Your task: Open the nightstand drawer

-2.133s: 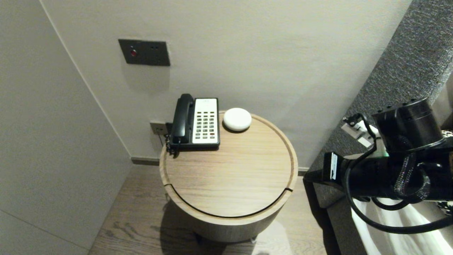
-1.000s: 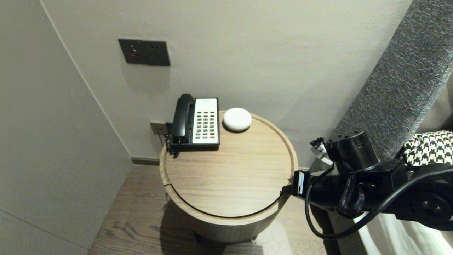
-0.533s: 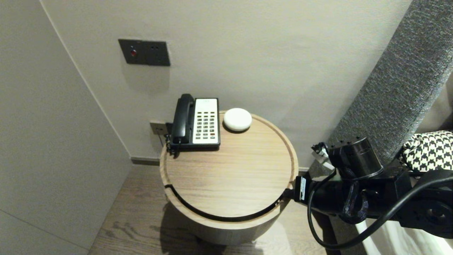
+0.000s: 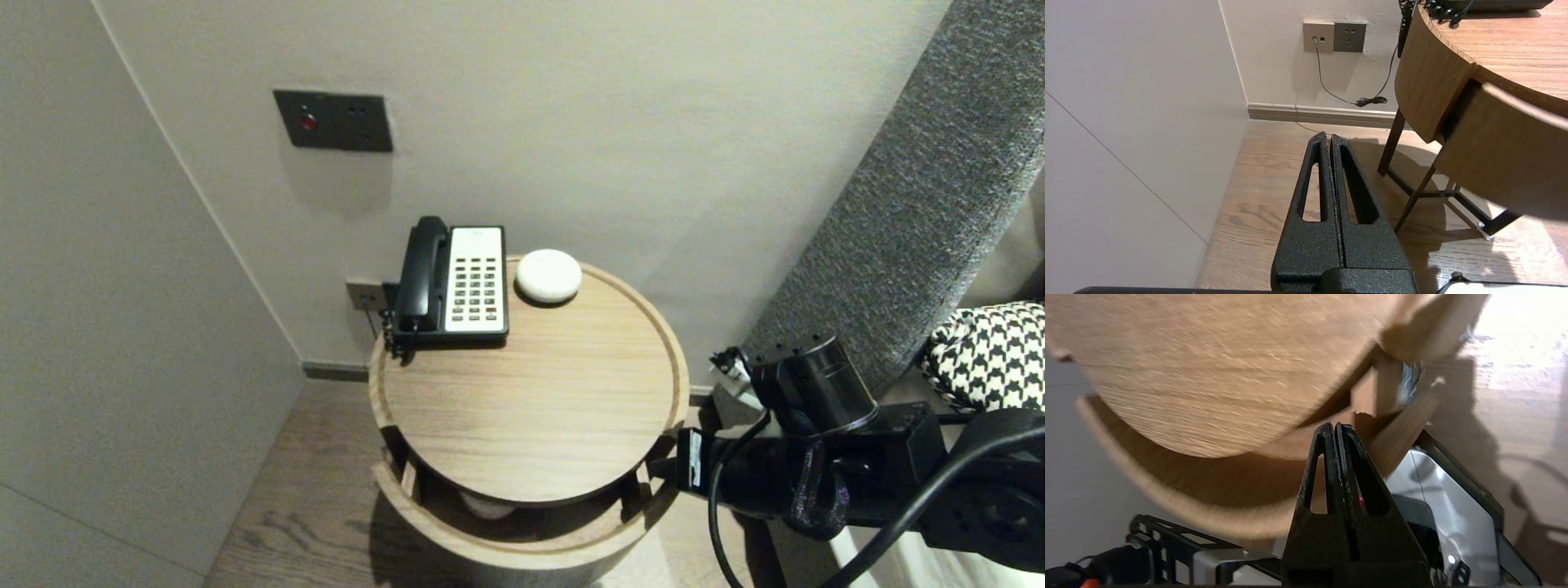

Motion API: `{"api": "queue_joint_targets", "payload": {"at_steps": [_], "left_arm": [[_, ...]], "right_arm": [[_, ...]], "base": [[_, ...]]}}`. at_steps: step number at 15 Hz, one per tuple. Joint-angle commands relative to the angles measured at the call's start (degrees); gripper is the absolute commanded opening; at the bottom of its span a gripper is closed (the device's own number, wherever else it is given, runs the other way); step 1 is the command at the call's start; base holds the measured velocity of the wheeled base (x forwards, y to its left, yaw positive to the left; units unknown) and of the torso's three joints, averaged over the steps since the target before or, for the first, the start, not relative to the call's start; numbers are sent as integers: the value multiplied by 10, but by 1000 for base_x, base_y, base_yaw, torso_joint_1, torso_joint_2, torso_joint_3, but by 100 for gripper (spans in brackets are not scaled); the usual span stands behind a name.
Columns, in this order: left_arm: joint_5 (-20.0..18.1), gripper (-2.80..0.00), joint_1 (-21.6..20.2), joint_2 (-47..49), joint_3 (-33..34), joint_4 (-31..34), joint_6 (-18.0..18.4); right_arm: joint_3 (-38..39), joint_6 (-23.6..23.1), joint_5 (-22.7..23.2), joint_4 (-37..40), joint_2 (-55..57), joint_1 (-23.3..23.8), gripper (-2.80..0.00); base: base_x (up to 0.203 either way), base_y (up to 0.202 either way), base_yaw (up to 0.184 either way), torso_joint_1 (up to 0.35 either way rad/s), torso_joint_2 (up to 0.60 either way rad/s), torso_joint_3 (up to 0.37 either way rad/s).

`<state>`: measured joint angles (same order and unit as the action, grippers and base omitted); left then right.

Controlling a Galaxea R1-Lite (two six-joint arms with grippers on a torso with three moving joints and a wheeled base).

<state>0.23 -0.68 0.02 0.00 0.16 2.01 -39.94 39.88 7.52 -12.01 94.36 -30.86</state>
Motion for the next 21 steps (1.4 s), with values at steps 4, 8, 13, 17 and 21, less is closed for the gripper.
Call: {"api": "queue_joint_targets", "payload": {"at_steps": [4,8,13,17,21], "left_arm": [[0,-280,0,0,0,0,0],[0,-280,0,0,0,-1,0],[0,-280,0,0,0,0,0],[0,-280,0,0,0,0,0],[0,-280,0,0,0,0,0]], "right_arm": [[36,-1,0,-2,-11,-15,-280],[61,-9,3,-2,-29,-20,-280],[71,-9,4,-2,-57,-40,-280],[80,-9,19,-2,-73,-39,-280],[87,-9,27,-2,-69,-39,-280]], "base": [[0,0,0,0,0,0],[0,0,0,0,0,0],[0,0,0,0,0,0],[0,0,0,0,0,0],[0,0,0,0,0,0]]}}
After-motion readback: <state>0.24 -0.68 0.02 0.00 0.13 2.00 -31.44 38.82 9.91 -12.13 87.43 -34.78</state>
